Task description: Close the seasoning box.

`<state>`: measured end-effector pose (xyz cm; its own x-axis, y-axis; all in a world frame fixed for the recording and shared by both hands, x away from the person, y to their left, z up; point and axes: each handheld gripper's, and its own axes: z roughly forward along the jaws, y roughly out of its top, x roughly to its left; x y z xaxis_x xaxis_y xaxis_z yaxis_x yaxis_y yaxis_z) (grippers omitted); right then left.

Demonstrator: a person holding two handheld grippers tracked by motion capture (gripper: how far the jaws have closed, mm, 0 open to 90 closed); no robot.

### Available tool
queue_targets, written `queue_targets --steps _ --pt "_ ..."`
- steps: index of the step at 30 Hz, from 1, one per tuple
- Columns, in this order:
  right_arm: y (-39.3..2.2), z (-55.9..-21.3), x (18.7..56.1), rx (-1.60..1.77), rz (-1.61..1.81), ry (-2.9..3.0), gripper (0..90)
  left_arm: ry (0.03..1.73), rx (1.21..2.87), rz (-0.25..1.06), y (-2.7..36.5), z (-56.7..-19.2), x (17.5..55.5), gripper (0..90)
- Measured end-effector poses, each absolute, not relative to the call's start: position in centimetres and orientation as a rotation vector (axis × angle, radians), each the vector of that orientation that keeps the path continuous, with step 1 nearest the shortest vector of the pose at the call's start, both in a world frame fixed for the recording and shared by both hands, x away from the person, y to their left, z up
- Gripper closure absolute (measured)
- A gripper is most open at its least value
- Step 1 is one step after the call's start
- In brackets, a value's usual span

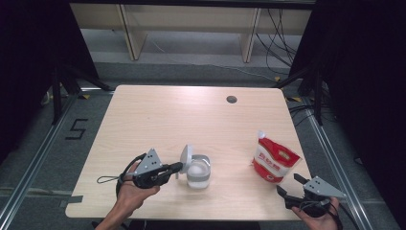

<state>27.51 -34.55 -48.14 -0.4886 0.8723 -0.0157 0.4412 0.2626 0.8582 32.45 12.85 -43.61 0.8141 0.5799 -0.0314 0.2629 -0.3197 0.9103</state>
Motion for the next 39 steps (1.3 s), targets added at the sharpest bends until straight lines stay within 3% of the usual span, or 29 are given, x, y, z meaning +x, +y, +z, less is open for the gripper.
queue_targets --steps 4,16,29,39 --pt "-34.6 -48.2 27.5 1.183 1.149 2.039 22.3 0.653 1.892 0.344 12.8 -43.6 32.3 87.7" --pt "-34.6 -48.1 27.5 1.177 1.151 2.039 22.4 0.674 1.868 0.316 14.1 -43.7 32.4 68.3" --pt "-34.6 -48.1 27.6 1.151 1.154 2.046 22.5 0.706 1.882 0.333 16.0 -44.5 31.5 37.4" --pt "-34.6 -48.1 27.7 1.123 1.158 2.045 22.5 0.742 1.888 0.333 17.8 -45.8 30.9 28.4"
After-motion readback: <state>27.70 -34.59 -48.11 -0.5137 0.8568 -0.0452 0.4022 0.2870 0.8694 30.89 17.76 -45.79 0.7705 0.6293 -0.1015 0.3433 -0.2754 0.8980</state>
